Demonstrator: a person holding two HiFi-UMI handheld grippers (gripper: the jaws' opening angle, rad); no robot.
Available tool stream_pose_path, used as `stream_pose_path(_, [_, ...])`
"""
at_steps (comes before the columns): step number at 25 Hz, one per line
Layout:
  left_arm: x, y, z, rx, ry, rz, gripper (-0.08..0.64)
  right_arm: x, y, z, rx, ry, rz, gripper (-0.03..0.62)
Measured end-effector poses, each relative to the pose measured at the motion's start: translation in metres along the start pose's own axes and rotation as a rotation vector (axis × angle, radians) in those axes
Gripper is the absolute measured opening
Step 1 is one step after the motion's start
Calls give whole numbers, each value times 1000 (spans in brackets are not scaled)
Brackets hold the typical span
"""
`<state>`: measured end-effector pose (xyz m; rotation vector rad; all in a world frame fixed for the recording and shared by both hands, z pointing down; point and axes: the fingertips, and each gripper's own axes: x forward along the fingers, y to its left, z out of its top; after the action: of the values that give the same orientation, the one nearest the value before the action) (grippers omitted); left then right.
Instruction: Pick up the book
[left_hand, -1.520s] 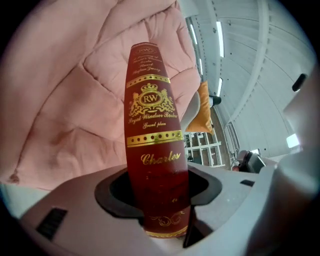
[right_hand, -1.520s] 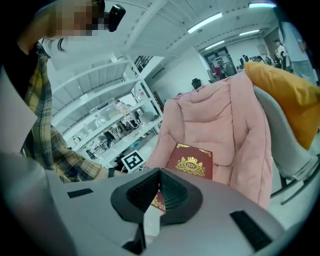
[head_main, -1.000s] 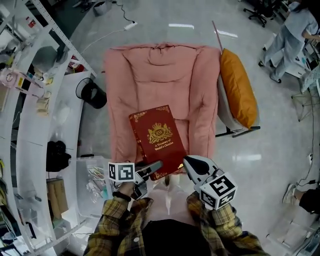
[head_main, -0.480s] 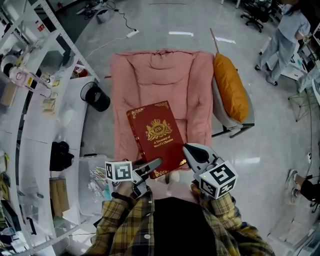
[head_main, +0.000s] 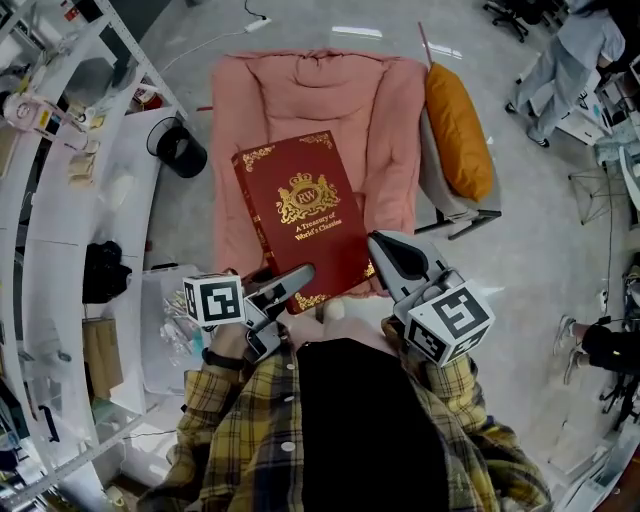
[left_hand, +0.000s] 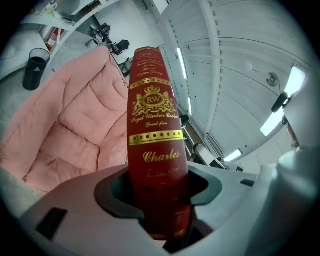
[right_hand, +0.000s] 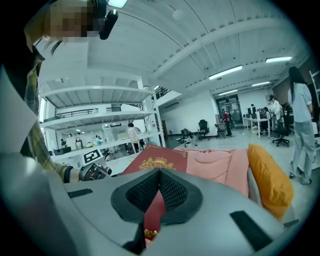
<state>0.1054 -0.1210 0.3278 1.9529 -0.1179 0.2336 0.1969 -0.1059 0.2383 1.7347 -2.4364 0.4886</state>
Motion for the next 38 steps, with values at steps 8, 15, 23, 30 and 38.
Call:
stream_pose_path(8, [-11, -3, 8, -43, -9, 19, 244, 3, 4, 7, -14, 15, 13, 17])
stream_pose_path(15, [-15, -6, 15, -73, -26, 11, 244, 0, 17, 4, -21, 19, 30, 15])
stream_pose_path(23, [-12, -6, 18, -15, -33, -18, 244, -9, 29, -25, -21, 3, 44, 17])
stream_pose_path(30, [-15, -14, 24, -1, 17, -36, 244, -6, 41, -27, -24, 14, 54, 15])
stream_pose_path(38, [-12, -26, 39, 2, 16, -76, 244, -6, 36, -22, -5, 27, 25, 15])
